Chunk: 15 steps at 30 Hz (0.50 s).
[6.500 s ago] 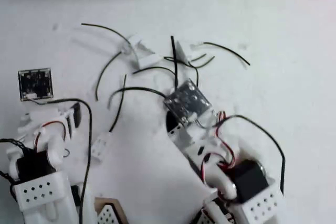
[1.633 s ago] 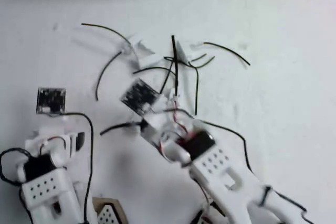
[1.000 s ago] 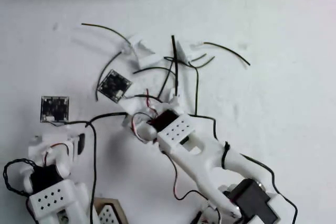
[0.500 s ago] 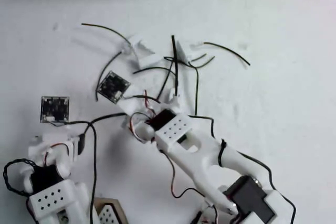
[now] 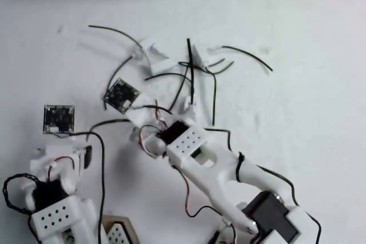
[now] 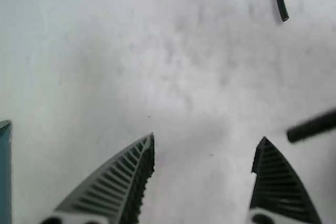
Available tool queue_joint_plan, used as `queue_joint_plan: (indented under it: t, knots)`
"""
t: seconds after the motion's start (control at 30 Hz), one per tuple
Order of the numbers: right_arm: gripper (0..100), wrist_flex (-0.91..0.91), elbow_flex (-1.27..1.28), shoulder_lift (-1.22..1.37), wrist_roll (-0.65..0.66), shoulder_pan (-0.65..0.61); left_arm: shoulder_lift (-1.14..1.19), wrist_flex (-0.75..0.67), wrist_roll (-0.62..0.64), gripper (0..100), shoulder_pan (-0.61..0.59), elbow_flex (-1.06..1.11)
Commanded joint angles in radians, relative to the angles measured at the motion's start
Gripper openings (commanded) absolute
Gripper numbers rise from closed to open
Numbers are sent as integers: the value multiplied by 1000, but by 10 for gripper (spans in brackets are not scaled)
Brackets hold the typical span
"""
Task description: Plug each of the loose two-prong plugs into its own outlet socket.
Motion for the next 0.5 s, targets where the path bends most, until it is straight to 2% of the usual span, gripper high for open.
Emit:
queue_joint_plan:
  t: [0.0, 0.47]
  knots:
    - [17, -15, -14, 1, -12, -7, -12, -12, -2, 301, -4, -5]
    - [17, -10, -31, -16, -15, -2, -12, -12, -2, 301, -4, -5]
